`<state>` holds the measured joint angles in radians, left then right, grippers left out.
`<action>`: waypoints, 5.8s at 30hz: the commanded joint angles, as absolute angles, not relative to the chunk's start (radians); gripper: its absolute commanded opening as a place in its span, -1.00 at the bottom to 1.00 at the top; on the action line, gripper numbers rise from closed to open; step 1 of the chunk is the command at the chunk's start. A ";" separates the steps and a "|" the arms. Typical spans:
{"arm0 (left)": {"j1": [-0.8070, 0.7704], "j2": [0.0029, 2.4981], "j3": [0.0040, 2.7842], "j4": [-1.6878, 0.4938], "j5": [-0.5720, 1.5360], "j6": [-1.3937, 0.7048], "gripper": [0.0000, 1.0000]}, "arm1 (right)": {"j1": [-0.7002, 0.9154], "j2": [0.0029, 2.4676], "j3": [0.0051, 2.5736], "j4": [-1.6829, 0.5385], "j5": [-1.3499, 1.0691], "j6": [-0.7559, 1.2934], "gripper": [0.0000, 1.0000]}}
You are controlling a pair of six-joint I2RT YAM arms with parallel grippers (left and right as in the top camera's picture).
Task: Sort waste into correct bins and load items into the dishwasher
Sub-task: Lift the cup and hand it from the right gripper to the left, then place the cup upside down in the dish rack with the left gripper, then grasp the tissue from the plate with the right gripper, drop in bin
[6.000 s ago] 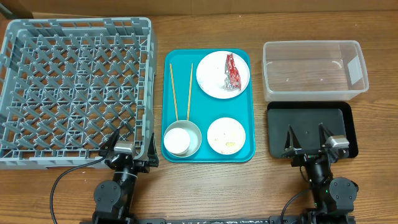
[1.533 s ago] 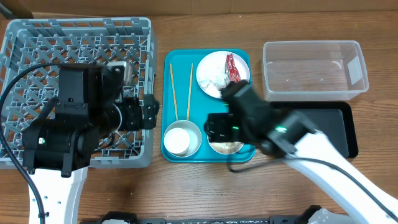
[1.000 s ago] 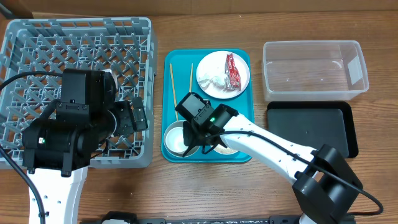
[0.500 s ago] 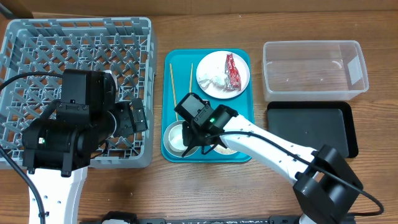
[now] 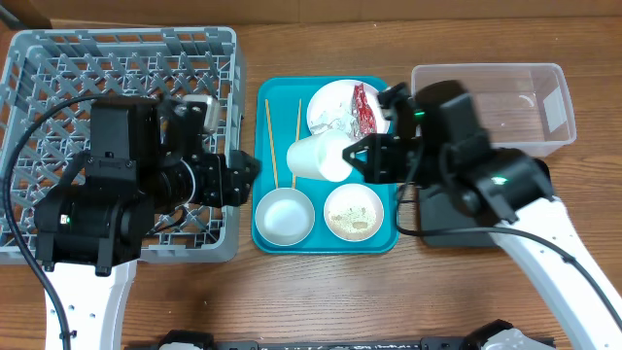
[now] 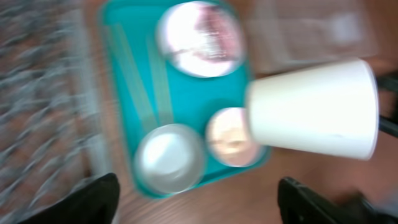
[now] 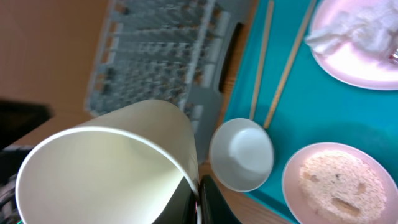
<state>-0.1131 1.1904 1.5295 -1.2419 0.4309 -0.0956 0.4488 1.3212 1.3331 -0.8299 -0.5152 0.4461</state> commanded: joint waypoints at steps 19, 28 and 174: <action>-0.056 1.377 1.547 -1.174 1.582 0.269 0.80 | 0.241 1.264 1.343 -0.710 -1.356 0.154 -0.92; -0.066 1.376 1.547 -1.173 1.582 0.270 0.67 | 0.241 1.264 1.343 -0.546 -1.300 0.307 -0.92; -0.314 1.451 1.803 -1.514 -0.026 -0.300 1.00 | 0.459 2.203 1.964 -0.999 -0.005 0.155 0.59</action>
